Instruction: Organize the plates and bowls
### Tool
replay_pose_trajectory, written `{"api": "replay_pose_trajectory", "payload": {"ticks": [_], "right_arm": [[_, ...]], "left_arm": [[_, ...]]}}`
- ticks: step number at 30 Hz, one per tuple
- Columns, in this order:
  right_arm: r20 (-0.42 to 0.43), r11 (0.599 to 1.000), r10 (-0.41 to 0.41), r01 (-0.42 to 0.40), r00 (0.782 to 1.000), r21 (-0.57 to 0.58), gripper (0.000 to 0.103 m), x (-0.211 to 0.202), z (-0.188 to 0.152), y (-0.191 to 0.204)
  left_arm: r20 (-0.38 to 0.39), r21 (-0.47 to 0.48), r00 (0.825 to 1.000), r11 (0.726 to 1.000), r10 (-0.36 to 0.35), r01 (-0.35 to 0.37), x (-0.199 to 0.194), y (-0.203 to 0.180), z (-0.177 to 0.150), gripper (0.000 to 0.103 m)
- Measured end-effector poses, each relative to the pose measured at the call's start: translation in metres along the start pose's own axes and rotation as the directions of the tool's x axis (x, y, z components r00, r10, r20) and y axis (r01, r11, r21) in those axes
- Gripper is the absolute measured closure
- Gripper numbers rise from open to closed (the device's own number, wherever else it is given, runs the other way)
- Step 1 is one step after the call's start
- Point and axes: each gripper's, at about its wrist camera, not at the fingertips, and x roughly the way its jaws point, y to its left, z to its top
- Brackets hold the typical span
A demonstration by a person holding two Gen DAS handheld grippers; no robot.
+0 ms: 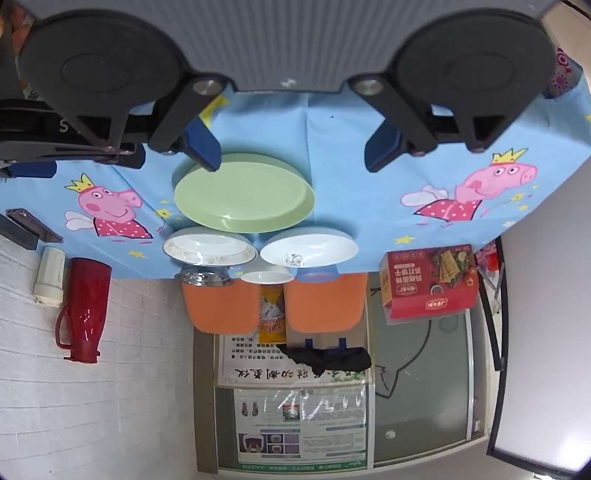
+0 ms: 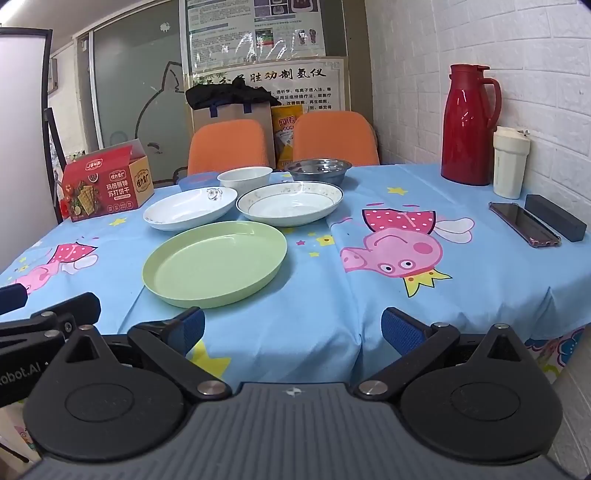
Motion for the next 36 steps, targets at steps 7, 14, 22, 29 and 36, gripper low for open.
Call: {"api": "replay_pose_trajectory", "payload": {"ticks": [7,14,22,29,36], "right_arm": [[0.003,1.000,0.004,-0.004,1.000,-0.004,0.000,-0.0014,-0.0005,0.0007],[0.004,1.000,0.007,-0.007,1.000,-0.004,0.000,-0.0007,-0.0004,0.0014],[0.003,1.000,0.007,-0.007,1.000,-0.009,0.000,-0.0006,-0.0012,0.0024],[0.004,1.000,0.006,-0.006,1.000,-0.009,0.000,-0.0006,-0.0011,0.0025],[0.004,1.000,0.005,-0.005,1.000,-0.010,0.000,-0.0008,-0.0008,0.0026]], "left_arm": [[0.008,0.009,1.000,1.000,0.012,-0.012,-0.0022,-0.0021,0.0007,0.020],[0.015,0.016,0.999,0.999,0.036,-0.036,-0.0029,-0.0032,0.0003,0.020],[0.014,0.018,0.999,0.999,0.036,-0.036,-0.0025,-0.0021,0.0002,0.020],[0.011,0.021,0.999,0.999,0.036,-0.036,-0.0020,-0.0030,-0.0003,0.020],[0.009,0.020,0.999,0.999,0.035,-0.035,-0.0013,-0.0018,0.0000,0.020]]}}
